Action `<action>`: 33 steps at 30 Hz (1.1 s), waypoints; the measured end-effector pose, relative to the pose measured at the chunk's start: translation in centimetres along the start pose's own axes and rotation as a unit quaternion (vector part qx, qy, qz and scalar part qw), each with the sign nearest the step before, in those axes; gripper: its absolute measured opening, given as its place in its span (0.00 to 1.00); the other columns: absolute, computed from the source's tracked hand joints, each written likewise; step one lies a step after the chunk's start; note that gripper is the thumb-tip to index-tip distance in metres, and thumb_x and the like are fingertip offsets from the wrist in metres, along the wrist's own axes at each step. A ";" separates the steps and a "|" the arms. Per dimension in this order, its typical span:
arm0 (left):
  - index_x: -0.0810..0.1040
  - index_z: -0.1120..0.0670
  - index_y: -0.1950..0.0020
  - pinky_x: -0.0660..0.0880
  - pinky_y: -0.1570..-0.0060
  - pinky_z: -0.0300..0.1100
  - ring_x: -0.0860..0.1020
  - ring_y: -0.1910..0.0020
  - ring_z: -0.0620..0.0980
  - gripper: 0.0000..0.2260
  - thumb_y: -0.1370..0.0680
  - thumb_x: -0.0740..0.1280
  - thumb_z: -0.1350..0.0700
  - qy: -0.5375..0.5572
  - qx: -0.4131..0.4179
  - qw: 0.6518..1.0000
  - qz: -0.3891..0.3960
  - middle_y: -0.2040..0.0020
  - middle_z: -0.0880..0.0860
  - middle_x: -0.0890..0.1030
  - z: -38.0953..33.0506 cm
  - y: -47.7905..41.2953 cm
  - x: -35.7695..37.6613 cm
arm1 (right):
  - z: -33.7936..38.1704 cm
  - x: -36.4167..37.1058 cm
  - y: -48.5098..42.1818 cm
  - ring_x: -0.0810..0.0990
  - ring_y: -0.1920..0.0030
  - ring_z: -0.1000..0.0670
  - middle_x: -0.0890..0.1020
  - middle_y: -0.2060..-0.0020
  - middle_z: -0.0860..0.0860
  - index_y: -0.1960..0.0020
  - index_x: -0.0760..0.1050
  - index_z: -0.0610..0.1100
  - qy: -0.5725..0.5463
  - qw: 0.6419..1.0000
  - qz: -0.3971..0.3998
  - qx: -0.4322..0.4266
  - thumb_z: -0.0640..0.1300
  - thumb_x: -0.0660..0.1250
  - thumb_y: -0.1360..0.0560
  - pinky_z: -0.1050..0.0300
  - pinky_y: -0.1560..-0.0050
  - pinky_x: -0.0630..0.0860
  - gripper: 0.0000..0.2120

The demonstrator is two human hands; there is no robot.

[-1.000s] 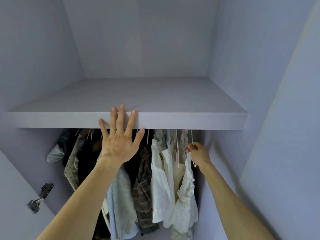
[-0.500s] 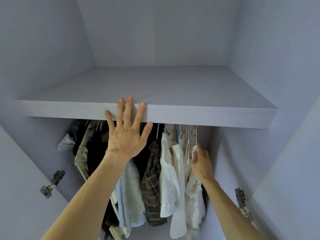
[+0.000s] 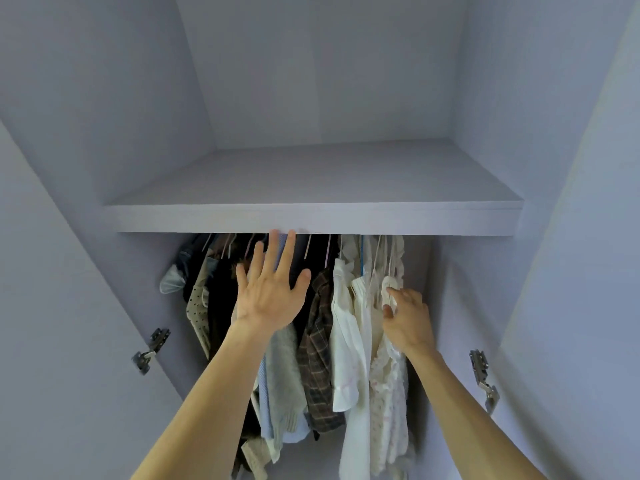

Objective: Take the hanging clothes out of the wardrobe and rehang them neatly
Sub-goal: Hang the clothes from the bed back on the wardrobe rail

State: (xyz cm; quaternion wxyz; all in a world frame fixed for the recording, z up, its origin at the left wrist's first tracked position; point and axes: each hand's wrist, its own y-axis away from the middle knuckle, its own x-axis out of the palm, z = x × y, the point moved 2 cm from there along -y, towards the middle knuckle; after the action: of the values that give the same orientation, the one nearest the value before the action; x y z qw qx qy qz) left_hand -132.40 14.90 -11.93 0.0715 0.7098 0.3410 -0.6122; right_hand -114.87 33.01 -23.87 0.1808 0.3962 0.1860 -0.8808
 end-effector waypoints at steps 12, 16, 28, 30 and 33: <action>0.51 0.39 0.19 0.47 0.24 0.61 0.46 0.19 0.53 0.27 0.17 0.53 0.39 -0.022 -0.312 0.940 0.133 0.18 0.47 0.48 15.2 34.2 -0.4 | 12.6 3.5 22.0 0.71 0.39 0.58 0.78 0.40 0.61 0.37 0.79 0.53 -0.078 0.929 0.206 -0.297 0.47 0.61 0.18 0.68 0.39 0.64 0.13; 0.55 0.40 0.20 0.53 0.25 0.56 0.50 0.19 0.52 0.27 0.18 0.57 0.40 -0.030 -0.419 0.899 0.122 0.18 0.47 0.53 17.3 49.2 -2.9 | 15.5 6.1 31.9 0.71 0.34 0.57 0.79 0.39 0.60 0.37 0.79 0.52 -0.070 0.864 0.296 -0.402 0.48 0.62 0.19 0.67 0.33 0.63 0.13; 0.57 0.41 0.21 0.54 0.24 0.57 0.54 0.21 0.49 0.26 0.18 0.57 0.42 0.026 -0.741 0.670 0.026 0.19 0.47 0.56 3.8 90.4 -4.6 | 18.9 7.2 64.1 0.64 0.26 0.57 0.74 0.31 0.59 0.29 0.72 0.54 -0.014 0.568 0.504 -0.651 0.52 0.62 0.19 0.63 0.27 0.57 0.18; 0.56 0.41 0.20 0.53 0.24 0.56 0.54 0.21 0.49 0.26 0.18 0.56 0.41 0.034 -0.784 0.620 0.001 0.19 0.47 0.56 -0.3 95.0 -4.5 | 19.4 6.5 68.9 0.62 0.26 0.57 0.73 0.30 0.60 0.28 0.70 0.56 -0.007 0.512 0.518 -0.685 0.54 0.60 0.18 0.61 0.26 0.58 0.19; 0.56 0.41 0.20 0.53 0.24 0.56 0.53 0.20 0.49 0.26 0.19 0.56 0.41 0.053 -0.845 0.530 -0.038 0.19 0.46 0.55 -7.0 100.7 -3.5 | 19.6 5.1 76.2 0.61 0.25 0.56 0.71 0.29 0.60 0.27 0.69 0.57 -0.002 0.410 0.531 -0.742 0.56 0.58 0.18 0.58 0.25 0.58 0.20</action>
State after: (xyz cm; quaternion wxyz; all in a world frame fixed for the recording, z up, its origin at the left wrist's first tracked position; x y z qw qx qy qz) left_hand -69.14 -59.14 -38.85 0.5964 0.3350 0.7294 -0.0014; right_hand -94.90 -43.01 -29.70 0.8358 0.1250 0.5192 -0.1277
